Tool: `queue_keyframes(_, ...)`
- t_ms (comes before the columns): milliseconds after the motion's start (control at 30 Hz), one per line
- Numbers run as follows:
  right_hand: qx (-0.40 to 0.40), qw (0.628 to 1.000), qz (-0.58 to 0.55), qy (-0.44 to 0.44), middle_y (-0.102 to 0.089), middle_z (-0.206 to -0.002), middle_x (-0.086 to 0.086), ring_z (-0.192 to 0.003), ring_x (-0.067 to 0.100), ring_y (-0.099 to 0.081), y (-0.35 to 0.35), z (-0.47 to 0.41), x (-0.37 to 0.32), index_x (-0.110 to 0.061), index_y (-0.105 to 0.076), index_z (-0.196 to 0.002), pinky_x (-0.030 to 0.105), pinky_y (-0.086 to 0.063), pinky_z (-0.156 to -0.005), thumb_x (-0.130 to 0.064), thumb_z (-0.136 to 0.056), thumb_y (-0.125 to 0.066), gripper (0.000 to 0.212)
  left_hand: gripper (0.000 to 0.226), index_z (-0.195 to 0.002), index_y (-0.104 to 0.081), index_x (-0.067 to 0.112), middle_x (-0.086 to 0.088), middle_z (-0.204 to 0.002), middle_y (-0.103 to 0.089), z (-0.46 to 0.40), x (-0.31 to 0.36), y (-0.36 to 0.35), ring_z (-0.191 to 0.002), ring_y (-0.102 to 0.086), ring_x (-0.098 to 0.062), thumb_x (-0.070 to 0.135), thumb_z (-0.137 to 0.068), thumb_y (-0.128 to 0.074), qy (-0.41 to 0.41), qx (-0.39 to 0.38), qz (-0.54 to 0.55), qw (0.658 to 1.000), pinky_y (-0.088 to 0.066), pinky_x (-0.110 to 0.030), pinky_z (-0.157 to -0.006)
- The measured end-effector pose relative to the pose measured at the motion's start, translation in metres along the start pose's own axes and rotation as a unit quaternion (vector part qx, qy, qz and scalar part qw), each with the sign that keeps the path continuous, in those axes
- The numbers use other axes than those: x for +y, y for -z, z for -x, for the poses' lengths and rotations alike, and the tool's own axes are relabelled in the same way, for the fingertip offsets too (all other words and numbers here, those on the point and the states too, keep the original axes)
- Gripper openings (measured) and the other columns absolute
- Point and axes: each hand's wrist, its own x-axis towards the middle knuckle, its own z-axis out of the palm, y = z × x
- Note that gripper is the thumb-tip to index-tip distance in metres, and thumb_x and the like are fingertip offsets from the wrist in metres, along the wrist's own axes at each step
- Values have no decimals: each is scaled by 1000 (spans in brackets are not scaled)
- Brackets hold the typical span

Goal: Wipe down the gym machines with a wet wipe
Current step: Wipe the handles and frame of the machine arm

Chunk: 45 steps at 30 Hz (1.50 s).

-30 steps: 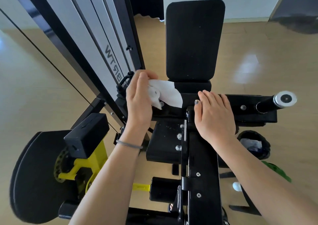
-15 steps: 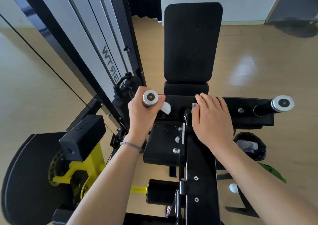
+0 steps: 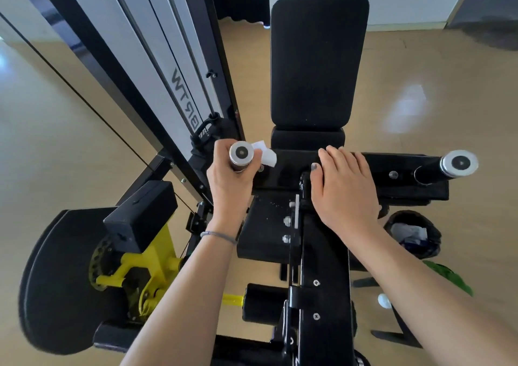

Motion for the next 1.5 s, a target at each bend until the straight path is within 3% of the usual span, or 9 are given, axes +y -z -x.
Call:
queue_keyframes(167,-1,1000,-7,3,-56,-146,11,-141,30,-45,1,-1,2,-9,-54,-144,48,-30,-121,-39,-108,-22,56,21,-110,-52,18,15,-96,-62,11,-12,-7,-90,-58,11,15,-94,-67,57,-5,-48,997,-43,-3,-74)
queue_keyframes(267,-4,1000,-11,7,-56,-146,11,-140,30,-45,1,1,2,-9,-53,-144,48,-29,-121,-38,-109,-23,55,29,-115,-47,28,7,-112,-62,33,-15,-5,-103,-58,-4,10,-95,-57,120,26,-41,992,-48,-19,-88)
queue_keyframes(367,-12,1000,-17,3,-55,-147,11,-141,30,-43,3,1,2,-8,-52,-144,48,-28,-121,-37,-109,-22,54,9,-99,-55,20,3,-100,-59,46,-12,-12,-89,-56,-20,20,-92,-50,233,55,-46,970,-50,-33,-72)
queue_keyframes(533,-17,1000,-22,4,-54,-148,10,-143,29,-42,3,2,2,-10,-51,-145,47,-27,-122,-38,-110,-22,54,32,-116,-67,11,0,-127,-60,47,15,-43,-115,-53,-3,-4,-95,-49,-1,-83,-139,987,-39,-7,-97)
queue_keyframes(733,-18,999,-35,9,-52,-149,11,-143,29,-41,2,1,5,-9,-50,-146,46,-25,-123,-37,-109,-20,55,59,-154,-39,15,0,-160,-38,12,-21,-26,-151,-27,-16,5,-97,-47,-258,-321,-348,842,-23,-35,-125)
queue_keyframes(933,-23,999,-28,11,-53,-149,11,-143,30,-41,2,0,4,-9,-50,-146,47,-26,-122,-38,-108,-18,57,78,-161,-16,11,-7,-166,-22,31,-34,-6,-155,-15,-21,-2,-92,-51,-223,-243,-459,825,-14,-35,-126)
queue_keyframes(1100,-31,999,-18,15,-51,-150,13,-143,32,-40,1,0,4,-7,-49,-147,48,-25,-123,-38,-107,-17,60,71,-159,-28,15,-5,-163,-31,23,-27,-20,-153,-21,-16,-1,-90,-41,-328,-322,-379,803,-18,-34,-126)
queue_keyframes(1267,-27,999,-19,11,-52,-149,12,-143,31,-41,2,0,4,-8,-50,-146,48,-26,-122,-38,-108,-18,58,72,-160,-22,16,-3,-165,-21,30,-48,16,-152,-9,-13,0,-93,-45,-228,-267,-409,842,-19,-37,-125)
queue_keyframes(1500,-15,1000,-18,11,-54,-146,12,-141,32,-43,1,-1,5,-7,-52,-144,48,-27,-121,-36,-108,-21,56,33,-124,-61,6,-6,-132,-57,71,-33,6,-119,-55,-25,-2,-97,-44,-31,-42,-264,963,-50,-35,-93)
